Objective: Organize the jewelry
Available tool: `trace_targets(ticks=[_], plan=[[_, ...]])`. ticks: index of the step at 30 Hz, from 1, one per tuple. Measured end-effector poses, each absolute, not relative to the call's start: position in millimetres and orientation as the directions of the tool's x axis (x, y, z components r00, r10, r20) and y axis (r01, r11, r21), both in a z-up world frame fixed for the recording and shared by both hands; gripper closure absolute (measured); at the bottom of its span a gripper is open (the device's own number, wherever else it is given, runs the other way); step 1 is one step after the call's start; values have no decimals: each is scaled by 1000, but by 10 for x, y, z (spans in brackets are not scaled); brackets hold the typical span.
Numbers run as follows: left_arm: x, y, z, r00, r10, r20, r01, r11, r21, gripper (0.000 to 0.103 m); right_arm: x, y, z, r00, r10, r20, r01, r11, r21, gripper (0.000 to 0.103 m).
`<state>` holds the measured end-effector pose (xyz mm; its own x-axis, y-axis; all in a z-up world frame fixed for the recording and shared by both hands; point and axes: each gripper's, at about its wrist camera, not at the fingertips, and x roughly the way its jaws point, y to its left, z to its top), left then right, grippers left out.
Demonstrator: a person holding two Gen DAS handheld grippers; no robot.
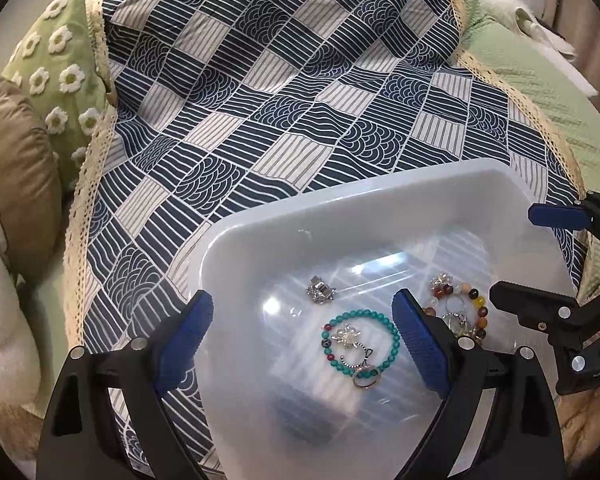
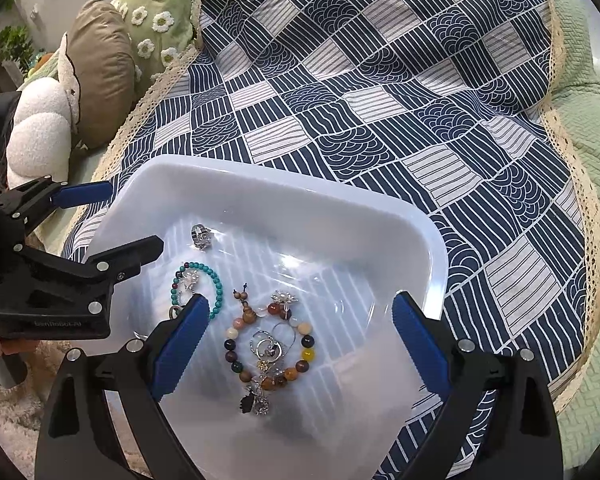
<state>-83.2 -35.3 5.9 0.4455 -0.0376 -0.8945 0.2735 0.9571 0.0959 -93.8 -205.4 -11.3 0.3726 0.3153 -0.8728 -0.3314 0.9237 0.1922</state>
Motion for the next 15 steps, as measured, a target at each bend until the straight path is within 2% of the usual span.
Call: trace_targets(ticks=[15], plan=[[-830, -356, 22, 429, -27, -903, 279, 954, 105, 16, -946, -2032, -113, 368, 316, -874, -335, 922, 192, 12]])
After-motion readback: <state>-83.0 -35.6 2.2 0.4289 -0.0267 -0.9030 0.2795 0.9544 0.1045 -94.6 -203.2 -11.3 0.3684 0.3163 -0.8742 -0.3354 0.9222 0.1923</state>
